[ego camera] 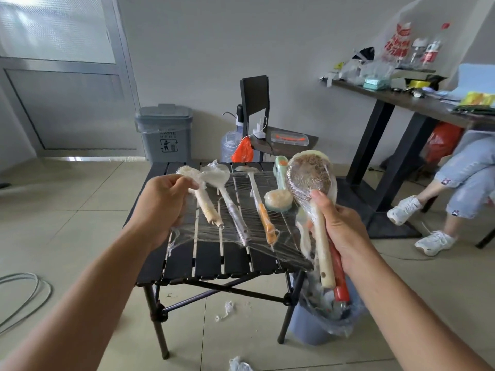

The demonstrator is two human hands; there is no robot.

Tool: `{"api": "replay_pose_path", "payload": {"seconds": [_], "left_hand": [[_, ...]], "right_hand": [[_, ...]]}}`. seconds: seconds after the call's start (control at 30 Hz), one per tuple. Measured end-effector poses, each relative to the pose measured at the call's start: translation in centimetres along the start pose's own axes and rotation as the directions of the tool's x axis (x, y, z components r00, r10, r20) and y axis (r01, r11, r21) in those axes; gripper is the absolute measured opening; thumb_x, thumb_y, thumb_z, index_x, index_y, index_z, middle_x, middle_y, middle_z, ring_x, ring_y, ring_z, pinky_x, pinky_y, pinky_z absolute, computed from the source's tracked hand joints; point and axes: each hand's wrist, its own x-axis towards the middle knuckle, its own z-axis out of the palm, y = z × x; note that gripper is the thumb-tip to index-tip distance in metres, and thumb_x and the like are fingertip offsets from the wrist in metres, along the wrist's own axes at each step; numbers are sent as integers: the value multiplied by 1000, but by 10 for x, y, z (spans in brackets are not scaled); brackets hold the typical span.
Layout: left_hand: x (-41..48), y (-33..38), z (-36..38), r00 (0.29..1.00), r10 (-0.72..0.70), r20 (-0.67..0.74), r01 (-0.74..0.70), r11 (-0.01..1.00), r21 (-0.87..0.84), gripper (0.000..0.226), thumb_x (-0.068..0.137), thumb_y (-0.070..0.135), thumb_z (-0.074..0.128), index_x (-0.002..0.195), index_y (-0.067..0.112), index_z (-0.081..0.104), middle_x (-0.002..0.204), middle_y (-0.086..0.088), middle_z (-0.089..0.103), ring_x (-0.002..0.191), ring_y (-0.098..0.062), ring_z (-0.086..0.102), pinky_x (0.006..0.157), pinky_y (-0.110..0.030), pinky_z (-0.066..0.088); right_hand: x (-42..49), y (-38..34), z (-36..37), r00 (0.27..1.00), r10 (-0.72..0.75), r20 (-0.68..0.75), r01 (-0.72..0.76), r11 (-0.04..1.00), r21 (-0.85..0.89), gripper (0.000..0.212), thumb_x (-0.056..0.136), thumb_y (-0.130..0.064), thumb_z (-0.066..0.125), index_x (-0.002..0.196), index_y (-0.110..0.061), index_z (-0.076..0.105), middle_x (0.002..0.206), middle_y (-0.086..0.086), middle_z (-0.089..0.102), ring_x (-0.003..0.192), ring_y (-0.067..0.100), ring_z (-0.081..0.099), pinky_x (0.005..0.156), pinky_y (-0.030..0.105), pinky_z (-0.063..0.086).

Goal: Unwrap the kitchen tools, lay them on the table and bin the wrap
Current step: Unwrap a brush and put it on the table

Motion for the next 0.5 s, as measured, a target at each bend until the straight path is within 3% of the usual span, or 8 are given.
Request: {"api": "replay_pose_path", "payload": {"seconds": [0.1, 0.17, 0.23, 0.27, 0.33, 0.4, 0.5], "left_hand": [[-4, -5, -1, 998, -54, 17, 55, 996, -71, 37, 107, 17, 49, 73, 17, 62, 54, 4, 35, 41, -11, 24, 37, -20, 24], [-12, -8, 7, 994, -108, 4, 107, 986, -124, 42, 105, 17, 46, 64, 20, 55, 55, 1, 42, 41, -12, 33, 37, -22, 28], [-20, -9, 17, 990, -138, 3, 136, 970, -200, 38, 106, 13, 41, 75, 9, 63, 62, -10, 66, 47, -18, 60, 41, -25, 47], [-23, -9, 23, 990, -138, 25, 140, 959, -248, 39, 108, 12, 37, 85, 0, 66, 73, -16, 75, 59, -24, 72, 49, -26, 56], [-27, -12, 33, 986, -155, 61, 166, 924, -345, 39, 112, 12, 32, 99, -8, 62, 86, -25, 78, 75, -35, 79, 60, -34, 63], [-29, -16, 40, 979, -199, 35, 197, 899, -391, 33, 116, 19, 34, 104, -2, 57, 83, -23, 76, 64, -33, 76, 53, -37, 62], [-29, -20, 45, 982, -168, -91, 127, 931, -343, 28, 117, 28, 37, 107, 8, 53, 73, -9, 74, 45, -21, 64, 39, -31, 51]], "right_hand": [[0, 3, 2, 996, 25, 88, -29, 998, 48, 57, 66, -78, 79, 70, -21, 79, 67, 11, 70, 48, 21, 60, 49, 32, 50], [0, 8, 7, 981, 66, 181, -93, 985, 147, 55, 80, -70, 72, 94, -17, 76, 72, 12, 66, 53, 20, 57, 53, 32, 48], [1, 14, 13, 962, 112, 249, -171, 958, 231, 57, 92, -63, 63, 114, -10, 68, 71, 9, 62, 57, 20, 57, 52, 30, 49], [0, 16, 15, 956, 127, 264, -194, 949, 247, 56, 95, -61, 60, 115, -9, 66, 70, 7, 60, 57, 20, 56, 51, 29, 49], [-2, 18, 20, 954, 139, 265, -205, 949, 241, 51, 95, -61, 60, 105, -11, 66, 68, 6, 59, 55, 19, 55, 50, 28, 48], [-5, 19, 23, 958, 125, 259, -186, 956, 225, 49, 94, -62, 63, 97, -13, 65, 67, 5, 59, 52, 16, 55, 48, 27, 47], [-8, 20, 26, 964, 69, 257, -109, 983, 145, 59, 84, -71, 74, 113, -20, 67, 70, -1, 59, 52, 10, 54, 47, 23, 44]]}}
